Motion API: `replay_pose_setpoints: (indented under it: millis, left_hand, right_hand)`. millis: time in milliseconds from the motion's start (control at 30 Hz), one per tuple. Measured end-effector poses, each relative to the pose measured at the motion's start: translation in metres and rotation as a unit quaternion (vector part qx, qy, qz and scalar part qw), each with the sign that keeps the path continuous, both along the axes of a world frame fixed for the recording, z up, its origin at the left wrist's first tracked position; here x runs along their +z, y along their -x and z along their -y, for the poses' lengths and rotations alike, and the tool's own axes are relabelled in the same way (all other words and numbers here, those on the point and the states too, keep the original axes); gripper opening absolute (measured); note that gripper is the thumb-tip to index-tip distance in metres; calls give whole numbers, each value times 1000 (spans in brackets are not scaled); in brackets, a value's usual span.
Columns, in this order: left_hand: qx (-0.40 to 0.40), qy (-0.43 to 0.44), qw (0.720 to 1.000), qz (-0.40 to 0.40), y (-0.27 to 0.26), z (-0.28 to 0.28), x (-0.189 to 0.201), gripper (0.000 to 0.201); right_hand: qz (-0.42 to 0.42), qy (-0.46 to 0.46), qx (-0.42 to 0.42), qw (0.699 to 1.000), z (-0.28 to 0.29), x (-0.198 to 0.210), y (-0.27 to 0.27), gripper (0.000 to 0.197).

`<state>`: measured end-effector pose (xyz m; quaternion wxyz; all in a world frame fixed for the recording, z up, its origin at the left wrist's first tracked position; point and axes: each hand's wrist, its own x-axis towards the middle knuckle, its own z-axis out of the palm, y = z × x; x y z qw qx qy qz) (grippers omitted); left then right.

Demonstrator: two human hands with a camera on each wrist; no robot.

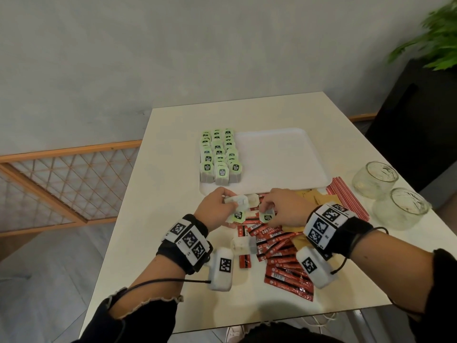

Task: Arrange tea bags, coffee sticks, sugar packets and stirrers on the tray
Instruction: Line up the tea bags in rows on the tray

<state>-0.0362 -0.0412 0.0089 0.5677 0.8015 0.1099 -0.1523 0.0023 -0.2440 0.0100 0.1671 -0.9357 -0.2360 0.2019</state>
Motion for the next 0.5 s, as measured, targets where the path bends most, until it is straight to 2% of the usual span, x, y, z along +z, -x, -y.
replay_pose_setpoints:
  millis: [167, 233, 300, 433, 500]
  left_hand:
    - [-16, -14, 999, 43, 2, 1, 6, 22]
    - [-12, -58, 995, 75, 1, 2, 7, 23]
    - [-6, -117, 987, 110, -1, 4, 6, 24]
    - [-9, -93, 989, 114, 4, 14, 5, 26]
    - [-25, -73, 991, 108, 6, 18, 6, 23]
  right_hand:
    - [25, -16, -22, 999, 0, 3, -3, 15]
    - [50, -33, -66, 996, 0, 5, -4, 15]
    - [61, -90, -119, 987, -3, 8, -6, 11]
    - [-36, -223, -179, 958, -22, 18, -2, 13]
    - [-62, -254, -183, 948, -32, 21, 3, 16]
